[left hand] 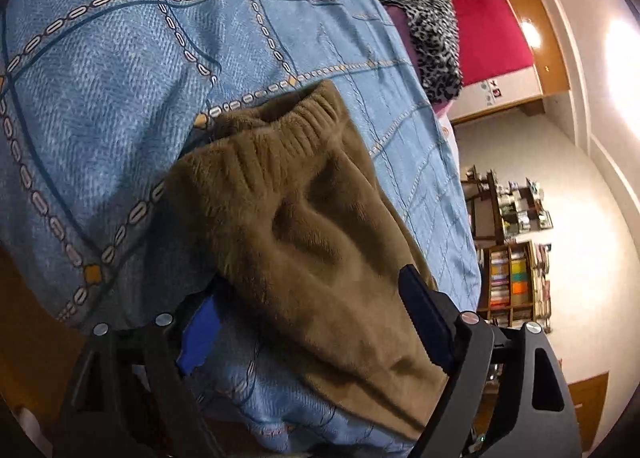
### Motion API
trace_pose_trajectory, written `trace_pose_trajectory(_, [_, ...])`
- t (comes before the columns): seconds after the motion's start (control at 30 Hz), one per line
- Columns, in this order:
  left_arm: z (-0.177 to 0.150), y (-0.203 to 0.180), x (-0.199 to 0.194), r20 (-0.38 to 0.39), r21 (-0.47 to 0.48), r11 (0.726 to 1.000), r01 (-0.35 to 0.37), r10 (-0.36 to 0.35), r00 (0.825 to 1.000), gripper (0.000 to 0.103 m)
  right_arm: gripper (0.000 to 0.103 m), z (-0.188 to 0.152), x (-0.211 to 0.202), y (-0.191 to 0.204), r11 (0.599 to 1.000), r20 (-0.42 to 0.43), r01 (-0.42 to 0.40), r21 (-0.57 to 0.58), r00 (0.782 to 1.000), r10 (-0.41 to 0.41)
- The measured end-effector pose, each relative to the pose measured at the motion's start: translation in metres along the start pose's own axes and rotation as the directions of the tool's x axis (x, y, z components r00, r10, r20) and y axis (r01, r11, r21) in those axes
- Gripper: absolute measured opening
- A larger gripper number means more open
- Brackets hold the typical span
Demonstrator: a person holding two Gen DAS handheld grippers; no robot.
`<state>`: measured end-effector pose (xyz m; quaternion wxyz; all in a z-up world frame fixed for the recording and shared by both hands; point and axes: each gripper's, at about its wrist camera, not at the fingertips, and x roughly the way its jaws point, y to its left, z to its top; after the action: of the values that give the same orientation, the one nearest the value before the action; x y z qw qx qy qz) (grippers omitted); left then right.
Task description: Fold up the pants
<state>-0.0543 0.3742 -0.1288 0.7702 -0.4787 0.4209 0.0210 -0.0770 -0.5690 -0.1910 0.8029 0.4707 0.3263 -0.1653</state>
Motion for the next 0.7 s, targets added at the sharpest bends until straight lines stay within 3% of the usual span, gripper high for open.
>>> trace_pose_trajectory(0.03, [0.003, -0.002, 0.001, 0.010, 0.000, 1.000, -0.017, 0.017, 1.000, 0.062, 0.052, 0.000, 0.001, 0.001, 1.000, 0.000, 0.005, -0.006, 1.000, -0.005])
trace_pose_trajectory(0.07, [0.005, -0.005, 0.002, 0.014, 0.005, 0.999, -0.045, 0.045, 0.999, 0.045, 0.051, 0.000, 0.001, 0.002, 1.000, -0.001, 0.008, -0.010, 1.000, -0.008])
trace_pose_trajectory(0.1, [0.008, -0.008, 0.003, 0.016, 0.014, 0.997, -0.079, 0.079, 0.997, 0.028, 0.043, 0.000, 0.002, 0.005, 1.000, -0.002, 0.019, -0.023, 1.000, -0.019])
trace_pose_trajectory(0.2, [0.018, -0.017, 0.003, 0.026, 0.028, 0.993, -0.114, 0.113, 0.993, 0.010, 0.021, 0.001, 0.004, 0.014, 0.996, 0.000, 0.071, -0.050, 0.998, -0.071])
trace_pose_trajectory(0.23, [0.021, -0.022, 0.002, 0.032, 0.039, 0.992, -0.121, 0.120, 0.992, 0.010, 0.015, 0.002, 0.003, 0.017, 0.996, 0.002, 0.072, -0.053, 0.997, -0.072])
trace_pose_trajectory(0.33, [0.031, -0.042, -0.005, 0.067, 0.079, 0.992, -0.095, 0.089, 0.994, 0.008, 0.010, 0.009, -0.002, 0.032, 0.995, 0.026, 0.073, -0.074, 0.997, -0.071])
trace_pose_trajectory(0.57, [0.056, -0.092, -0.030, 0.130, 0.208, 0.977, -0.035, 0.008, 0.992, 0.007, 0.008, 0.033, -0.045, 0.051, 0.996, 0.105, 0.005, -0.090, 0.994, 0.005])
trace_pose_trajectory(0.63, [0.055, -0.086, -0.037, 0.132, 0.216, 0.975, -0.049, 0.021, 0.991, 0.007, 0.008, 0.030, -0.058, 0.048, 0.995, 0.114, 0.007, -0.101, 0.993, 0.005])
trace_pose_trajectory(0.7, [0.047, -0.066, -0.035, 0.118, 0.217, 0.971, -0.101, 0.077, 0.990, 0.007, 0.008, 0.021, -0.058, 0.037, 0.994, 0.093, 0.041, -0.104, 0.995, -0.031])
